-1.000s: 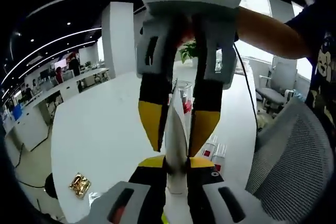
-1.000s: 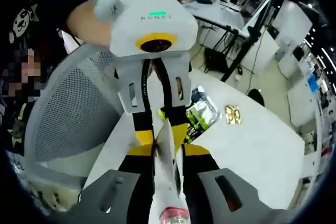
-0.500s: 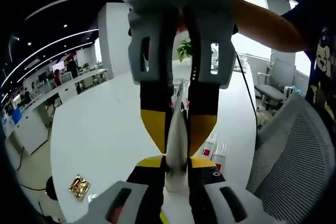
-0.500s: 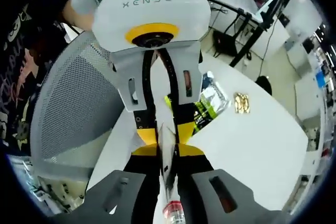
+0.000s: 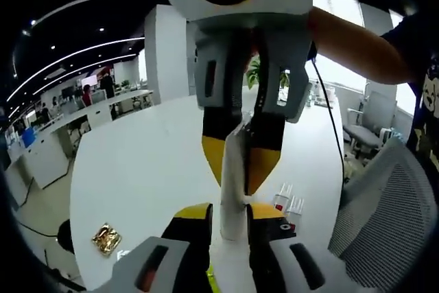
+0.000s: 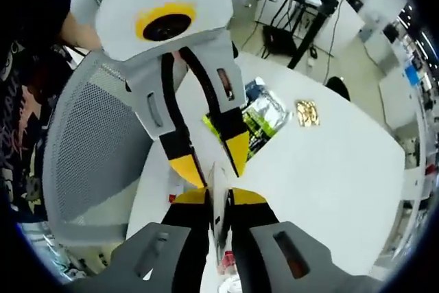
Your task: Arrange the skincare products in the storage area until every visible bottle or jar stands upright without overlapping.
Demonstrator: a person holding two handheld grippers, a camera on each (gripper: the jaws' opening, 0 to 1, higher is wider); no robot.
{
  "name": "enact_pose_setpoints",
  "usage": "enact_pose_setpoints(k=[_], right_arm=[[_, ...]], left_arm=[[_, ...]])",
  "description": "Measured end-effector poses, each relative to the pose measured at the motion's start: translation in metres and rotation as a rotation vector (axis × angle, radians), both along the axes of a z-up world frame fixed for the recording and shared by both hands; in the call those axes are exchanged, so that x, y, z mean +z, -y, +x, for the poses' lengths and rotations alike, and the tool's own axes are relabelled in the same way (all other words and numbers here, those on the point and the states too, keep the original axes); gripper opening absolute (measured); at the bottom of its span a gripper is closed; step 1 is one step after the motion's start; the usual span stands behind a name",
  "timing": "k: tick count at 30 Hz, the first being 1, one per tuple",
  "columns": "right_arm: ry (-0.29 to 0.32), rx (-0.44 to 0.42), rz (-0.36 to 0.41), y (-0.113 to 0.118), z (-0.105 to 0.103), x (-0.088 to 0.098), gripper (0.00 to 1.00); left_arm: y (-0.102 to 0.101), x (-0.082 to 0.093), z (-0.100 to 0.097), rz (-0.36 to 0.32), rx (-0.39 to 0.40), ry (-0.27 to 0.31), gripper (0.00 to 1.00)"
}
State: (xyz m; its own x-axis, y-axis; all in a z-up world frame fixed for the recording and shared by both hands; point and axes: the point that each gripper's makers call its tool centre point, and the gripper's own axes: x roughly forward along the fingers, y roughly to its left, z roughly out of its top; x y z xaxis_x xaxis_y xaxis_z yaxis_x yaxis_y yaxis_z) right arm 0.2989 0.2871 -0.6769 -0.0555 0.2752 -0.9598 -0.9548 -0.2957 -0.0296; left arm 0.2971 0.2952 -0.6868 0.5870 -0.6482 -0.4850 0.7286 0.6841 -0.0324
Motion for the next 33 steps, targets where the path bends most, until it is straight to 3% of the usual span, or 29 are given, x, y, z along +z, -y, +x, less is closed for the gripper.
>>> enact_pose_setpoints(k=[18,29,33], right_arm=[[-0.010,-0.170,-0.015,0.022,0.028,-0.005,0.09],[-0.032,-0.224,-0.010,0.026,0.030,-0.008,0.10],[-0.008,-0.234,-0.029,0.028,0.032,-0.008,0.11]], left_arm=[[-0.007,-0.004,0.004,0.022,0.042,-0.005,0.19],[-0.010,-0.004,0.006,0.030,0.050,-0.004,0.19],[-0.010,-0.006,0.005,0.038,0.048,-0.006,0.19]])
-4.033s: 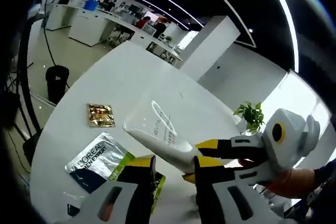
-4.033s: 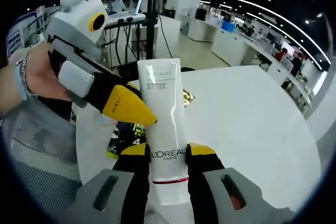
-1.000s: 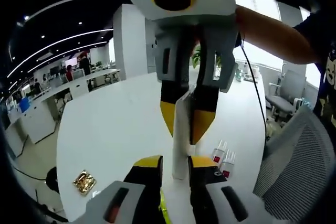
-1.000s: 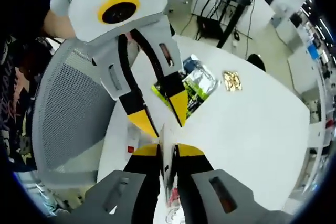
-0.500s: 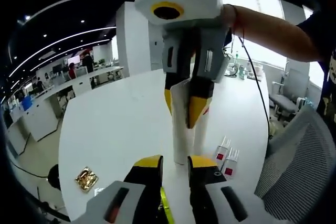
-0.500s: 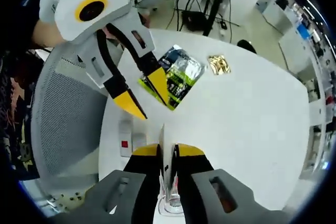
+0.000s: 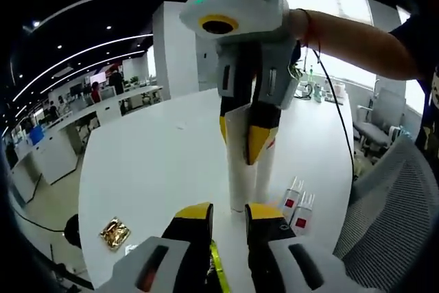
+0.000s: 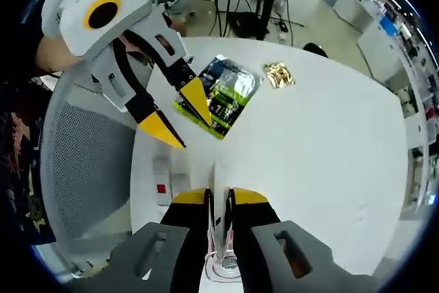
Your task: Arrange the skincare products in the storage area until every visible bottle or jar stands upright without overlapping.
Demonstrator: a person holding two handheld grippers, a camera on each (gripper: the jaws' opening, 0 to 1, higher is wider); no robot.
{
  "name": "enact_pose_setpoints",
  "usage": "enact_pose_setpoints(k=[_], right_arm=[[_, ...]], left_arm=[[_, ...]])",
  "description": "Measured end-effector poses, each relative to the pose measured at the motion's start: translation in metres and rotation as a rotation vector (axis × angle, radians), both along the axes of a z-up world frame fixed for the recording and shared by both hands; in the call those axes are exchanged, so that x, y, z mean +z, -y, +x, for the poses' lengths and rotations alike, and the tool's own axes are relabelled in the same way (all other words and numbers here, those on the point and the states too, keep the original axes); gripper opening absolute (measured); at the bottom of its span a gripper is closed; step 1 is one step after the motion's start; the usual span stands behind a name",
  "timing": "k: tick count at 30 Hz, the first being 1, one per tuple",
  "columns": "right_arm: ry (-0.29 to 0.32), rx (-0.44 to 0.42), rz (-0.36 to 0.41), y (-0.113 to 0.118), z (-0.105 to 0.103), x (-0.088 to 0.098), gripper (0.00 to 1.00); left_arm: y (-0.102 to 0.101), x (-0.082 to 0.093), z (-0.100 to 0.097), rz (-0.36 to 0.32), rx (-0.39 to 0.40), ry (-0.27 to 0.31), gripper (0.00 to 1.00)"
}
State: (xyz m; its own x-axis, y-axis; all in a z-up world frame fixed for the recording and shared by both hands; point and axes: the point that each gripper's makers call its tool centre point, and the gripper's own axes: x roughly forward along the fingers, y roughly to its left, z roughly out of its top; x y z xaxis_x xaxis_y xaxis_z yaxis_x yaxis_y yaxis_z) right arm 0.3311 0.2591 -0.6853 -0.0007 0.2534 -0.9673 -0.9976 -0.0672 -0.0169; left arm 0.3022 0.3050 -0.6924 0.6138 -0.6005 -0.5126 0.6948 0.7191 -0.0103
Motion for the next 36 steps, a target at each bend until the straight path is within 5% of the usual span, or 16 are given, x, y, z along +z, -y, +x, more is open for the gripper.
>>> enact_pose_setpoints(k=[12,23,31,36], right_arm=[[0.054,0.061,0.023,-0.002,0.002,0.002,0.13],[0.101,0.087,0.106,-0.008,0.006,0.024,0.18],[0.276,0.102,0.297,-0.010,0.016,0.077,0.22],[0.372,0.029,0.555,-0.008,0.010,0.122,0.22]], left_arm=[[-0.001,-0.003,0.000,0.020,-0.003,-0.003,0.19],[-0.002,-0.007,-0.001,0.037,-0.006,-0.012,0.19],[-0.001,-0.010,-0.003,0.047,-0.011,-0.022,0.19],[0.000,-0.011,-0.004,0.049,-0.015,-0.028,0.19]])
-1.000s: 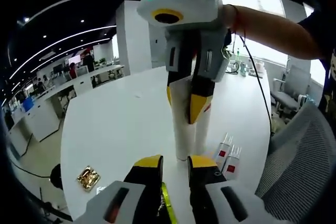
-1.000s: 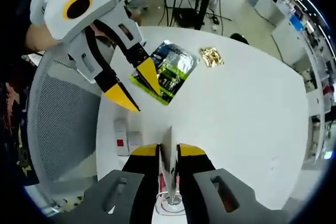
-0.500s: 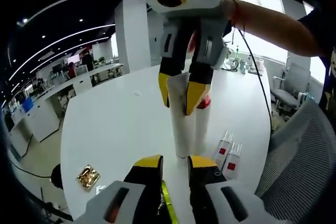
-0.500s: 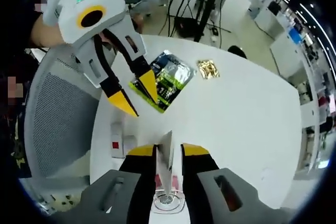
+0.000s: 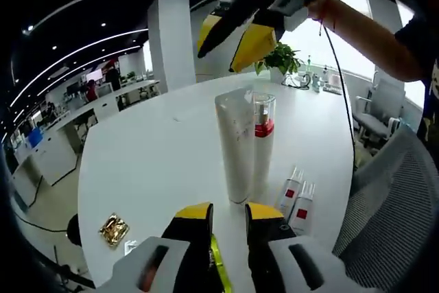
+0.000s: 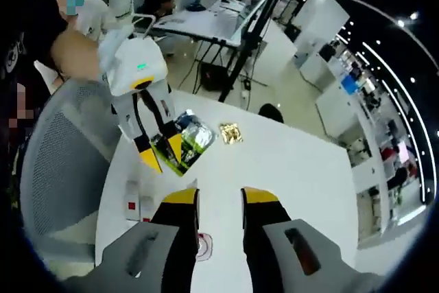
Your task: Arrange the skincare products in the storage area until every visible bottle or jar stands upright without overlapping.
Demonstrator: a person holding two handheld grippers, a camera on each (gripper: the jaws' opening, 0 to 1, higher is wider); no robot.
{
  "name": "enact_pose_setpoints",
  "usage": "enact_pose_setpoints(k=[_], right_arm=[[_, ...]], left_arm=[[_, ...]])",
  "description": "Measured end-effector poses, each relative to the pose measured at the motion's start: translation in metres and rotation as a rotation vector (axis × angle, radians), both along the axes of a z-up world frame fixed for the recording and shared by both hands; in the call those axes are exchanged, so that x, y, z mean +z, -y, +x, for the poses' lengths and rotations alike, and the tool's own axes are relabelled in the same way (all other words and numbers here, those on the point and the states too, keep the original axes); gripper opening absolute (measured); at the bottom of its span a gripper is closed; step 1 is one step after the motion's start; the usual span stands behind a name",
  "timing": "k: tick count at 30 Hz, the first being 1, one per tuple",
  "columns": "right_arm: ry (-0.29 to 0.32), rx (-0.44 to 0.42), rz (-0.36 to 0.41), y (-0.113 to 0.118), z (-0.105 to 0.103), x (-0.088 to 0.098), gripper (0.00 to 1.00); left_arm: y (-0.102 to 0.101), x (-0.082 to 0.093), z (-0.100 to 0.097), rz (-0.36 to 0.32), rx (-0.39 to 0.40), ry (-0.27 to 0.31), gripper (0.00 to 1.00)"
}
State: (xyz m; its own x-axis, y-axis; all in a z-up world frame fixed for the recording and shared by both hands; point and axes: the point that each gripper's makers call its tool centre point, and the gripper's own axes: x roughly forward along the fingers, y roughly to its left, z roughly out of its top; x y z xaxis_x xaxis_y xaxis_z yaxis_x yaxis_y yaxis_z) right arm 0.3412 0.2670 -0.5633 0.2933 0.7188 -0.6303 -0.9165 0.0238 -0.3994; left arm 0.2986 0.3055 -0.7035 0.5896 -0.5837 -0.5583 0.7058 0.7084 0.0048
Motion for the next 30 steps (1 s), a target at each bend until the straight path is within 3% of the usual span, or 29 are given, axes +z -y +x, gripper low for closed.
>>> enact_pose_setpoints(k=[4,7,10,15,21,25,30], right_arm=[[0.006,0.001,0.160,0.008,-0.015,0.019,0.22],[-0.043,0.037,0.246,0.016,-0.033,0.023,0.22],[-0.115,0.073,0.331,0.032,-0.053,0.015,0.20],[-0.214,-0.049,0.293,0.073,-0.056,-0.035,0.18],[-0.290,-0.169,0.139,0.110,-0.057,-0.108,0.18],[-0.329,-0.181,0.022,0.119,-0.062,-0.153,0.18],[-0.347,-0.159,-0.092,0.123,-0.067,-0.186,0.19]], left_arm=[[0.001,-0.002,-0.001,0.000,-0.004,-0.008,0.19],[0.003,-0.005,-0.002,0.008,-0.011,-0.015,0.19],[0.004,-0.007,-0.004,0.014,-0.021,-0.024,0.19],[0.007,-0.010,-0.006,0.026,-0.037,-0.032,0.19],[0.013,-0.019,-0.010,0.048,-0.061,-0.058,0.19],[0.017,-0.024,-0.014,0.070,-0.081,-0.073,0.19],[0.017,-0.029,-0.016,0.091,-0.091,-0.085,0.19]])
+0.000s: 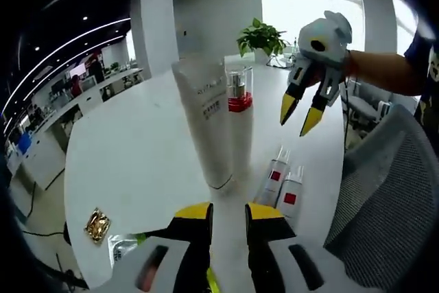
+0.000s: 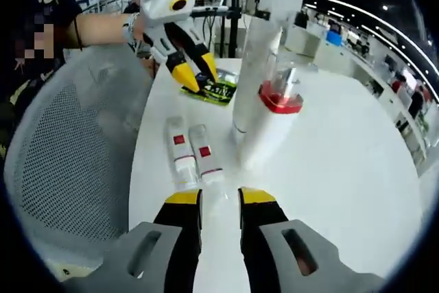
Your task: Arrange the skincare products in the storage area until every visible bottle or jar stands upright without overlapping.
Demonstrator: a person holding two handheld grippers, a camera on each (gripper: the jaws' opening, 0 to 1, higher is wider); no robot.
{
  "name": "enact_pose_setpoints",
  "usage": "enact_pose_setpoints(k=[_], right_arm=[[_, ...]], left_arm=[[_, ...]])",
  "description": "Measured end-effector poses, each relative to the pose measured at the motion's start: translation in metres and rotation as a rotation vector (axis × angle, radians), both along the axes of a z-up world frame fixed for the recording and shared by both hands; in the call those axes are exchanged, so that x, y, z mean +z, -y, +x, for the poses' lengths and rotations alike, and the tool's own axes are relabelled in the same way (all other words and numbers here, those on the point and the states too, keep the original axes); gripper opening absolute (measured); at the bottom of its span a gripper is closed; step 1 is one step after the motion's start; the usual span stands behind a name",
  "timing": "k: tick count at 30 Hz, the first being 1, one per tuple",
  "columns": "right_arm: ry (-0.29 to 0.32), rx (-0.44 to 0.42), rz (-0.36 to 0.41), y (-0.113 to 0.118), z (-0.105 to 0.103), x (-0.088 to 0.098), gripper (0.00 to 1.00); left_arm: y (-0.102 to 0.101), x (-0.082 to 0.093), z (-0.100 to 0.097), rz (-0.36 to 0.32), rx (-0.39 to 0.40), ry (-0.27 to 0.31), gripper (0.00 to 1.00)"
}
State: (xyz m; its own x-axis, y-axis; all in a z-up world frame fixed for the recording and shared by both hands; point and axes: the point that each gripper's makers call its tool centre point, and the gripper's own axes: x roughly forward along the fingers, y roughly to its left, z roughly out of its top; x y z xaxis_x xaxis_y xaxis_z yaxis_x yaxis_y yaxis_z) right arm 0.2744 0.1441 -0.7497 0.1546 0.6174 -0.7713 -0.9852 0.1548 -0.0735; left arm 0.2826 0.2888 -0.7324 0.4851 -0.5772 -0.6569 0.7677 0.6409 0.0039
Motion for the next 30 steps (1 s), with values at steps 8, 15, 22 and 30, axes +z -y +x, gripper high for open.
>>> enact_pose_setpoints(k=[8,15,22,30], right_arm=[[-0.006,0.060,-0.095,-0.002,0.004,-0.023,0.21],[-0.013,0.110,-0.143,-0.009,0.006,-0.037,0.22],[-0.018,0.155,-0.202,-0.009,0.004,-0.050,0.19],[0.007,0.176,-0.192,-0.013,0.004,-0.033,0.17]], left_arm=[[0.001,-0.002,-0.001,0.012,-0.011,-0.007,0.19],[0.001,-0.004,-0.002,0.022,-0.019,-0.008,0.19],[0.001,-0.003,-0.002,0.019,-0.023,-0.010,0.19],[0.003,-0.004,-0.004,0.024,-0.034,-0.012,0.19]])
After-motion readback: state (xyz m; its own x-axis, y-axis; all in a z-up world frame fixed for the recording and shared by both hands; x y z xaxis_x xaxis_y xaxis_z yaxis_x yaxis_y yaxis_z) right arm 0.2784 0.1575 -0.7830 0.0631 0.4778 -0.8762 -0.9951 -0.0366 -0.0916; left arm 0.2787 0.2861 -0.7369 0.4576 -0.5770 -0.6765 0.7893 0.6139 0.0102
